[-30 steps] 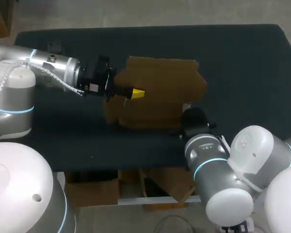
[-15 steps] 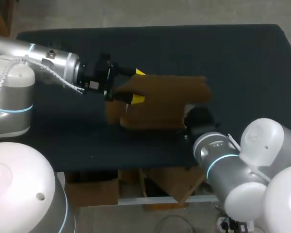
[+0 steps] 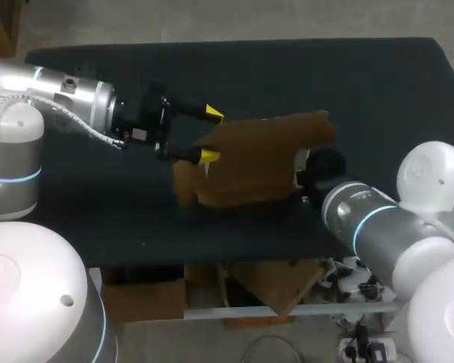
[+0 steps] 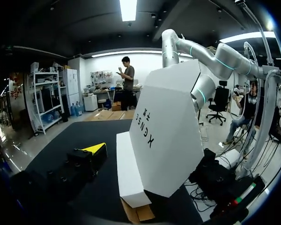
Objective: Assemble the packaging by folding the flat box into shape, placing the metal phone stand inside, and closing the box properly
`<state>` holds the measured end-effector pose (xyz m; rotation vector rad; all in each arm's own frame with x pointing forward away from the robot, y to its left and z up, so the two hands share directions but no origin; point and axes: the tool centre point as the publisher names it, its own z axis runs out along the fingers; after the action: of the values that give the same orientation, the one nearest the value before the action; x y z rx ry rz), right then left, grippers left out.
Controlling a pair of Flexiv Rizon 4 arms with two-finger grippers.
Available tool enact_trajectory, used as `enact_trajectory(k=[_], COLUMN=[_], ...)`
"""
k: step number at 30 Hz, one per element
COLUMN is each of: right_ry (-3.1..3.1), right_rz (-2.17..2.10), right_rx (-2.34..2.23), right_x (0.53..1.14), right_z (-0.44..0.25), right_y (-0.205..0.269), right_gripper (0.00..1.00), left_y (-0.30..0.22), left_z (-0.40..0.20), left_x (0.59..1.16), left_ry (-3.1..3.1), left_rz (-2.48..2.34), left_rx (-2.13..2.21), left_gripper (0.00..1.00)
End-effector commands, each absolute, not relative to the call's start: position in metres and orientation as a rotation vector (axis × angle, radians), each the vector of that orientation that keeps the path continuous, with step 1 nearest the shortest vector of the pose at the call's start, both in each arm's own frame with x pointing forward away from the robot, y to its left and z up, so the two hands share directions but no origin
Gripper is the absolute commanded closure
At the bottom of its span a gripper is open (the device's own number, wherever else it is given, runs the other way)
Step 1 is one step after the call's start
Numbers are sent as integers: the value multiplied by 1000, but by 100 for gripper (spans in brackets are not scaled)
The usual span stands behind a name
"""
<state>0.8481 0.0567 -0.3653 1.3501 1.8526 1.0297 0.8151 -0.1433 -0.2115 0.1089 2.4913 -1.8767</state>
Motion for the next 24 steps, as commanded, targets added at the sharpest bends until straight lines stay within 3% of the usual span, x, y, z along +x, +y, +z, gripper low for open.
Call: enact_trajectory(k=[1, 24], right_ry=[1955, 1989], right_rz=[1108, 1112], right_rx=[1330, 1386], right_x=[850, 857], right_z=[-350, -344], right_y=[48, 22], right_gripper=[100, 100], left_y=[-139, -125], left_z=[-205, -188], left_x=[809, 798], left_ry=[2477, 2472], left_rz=[-1858, -1762], left_rx=[106, 227], left_gripper=[0, 0])
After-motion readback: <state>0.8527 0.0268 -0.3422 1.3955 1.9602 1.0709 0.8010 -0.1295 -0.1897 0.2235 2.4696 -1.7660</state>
